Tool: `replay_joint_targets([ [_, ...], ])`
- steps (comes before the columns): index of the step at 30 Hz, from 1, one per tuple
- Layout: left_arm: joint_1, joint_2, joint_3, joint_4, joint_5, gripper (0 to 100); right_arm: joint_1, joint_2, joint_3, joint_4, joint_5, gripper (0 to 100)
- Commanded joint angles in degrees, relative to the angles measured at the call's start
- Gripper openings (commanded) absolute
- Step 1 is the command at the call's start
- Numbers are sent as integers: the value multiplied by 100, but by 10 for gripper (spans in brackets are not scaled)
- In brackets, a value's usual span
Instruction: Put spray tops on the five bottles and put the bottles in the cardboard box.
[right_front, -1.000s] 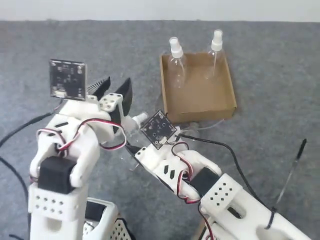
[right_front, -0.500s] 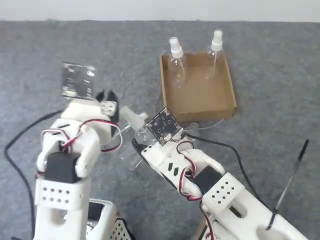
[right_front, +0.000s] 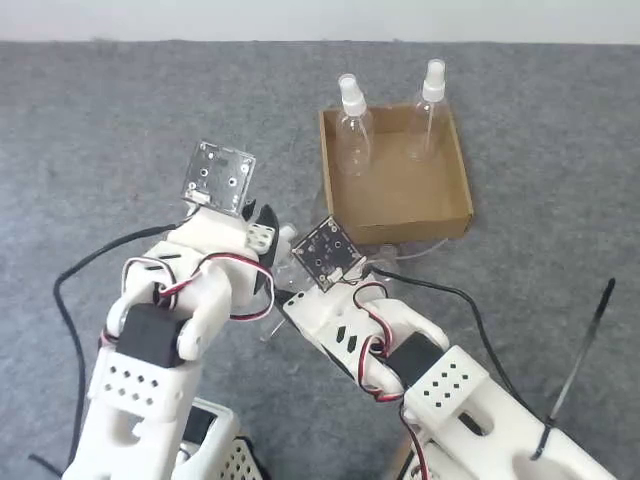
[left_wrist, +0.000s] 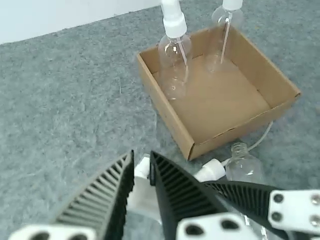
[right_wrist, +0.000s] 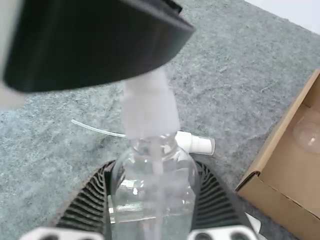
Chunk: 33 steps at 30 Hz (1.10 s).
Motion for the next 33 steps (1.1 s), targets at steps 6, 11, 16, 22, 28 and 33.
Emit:
replay_joint_targets([
  [6, -738, -114, -1015, 62, -273, 40, 57, -295, -88, -4, -62, 6],
  [11, -923, -114, -295, -9, -466, 40, 57, -295, -88, -13, -62, 6],
  [16, -255, -141, 198, -193, -484, 40, 57, -295, -88, -22, -62, 6],
  [22, 193, -123, 215, -202, -299, 40, 66, -286, -88, -13, -62, 6],
  [28, -659, -167, -242, -158, -281, 43, 66, -286, -88, -4, -53, 6],
  [33, -976, -176, -699, 185, 185, 46, 66, -286, -88, 13, -53, 6],
])
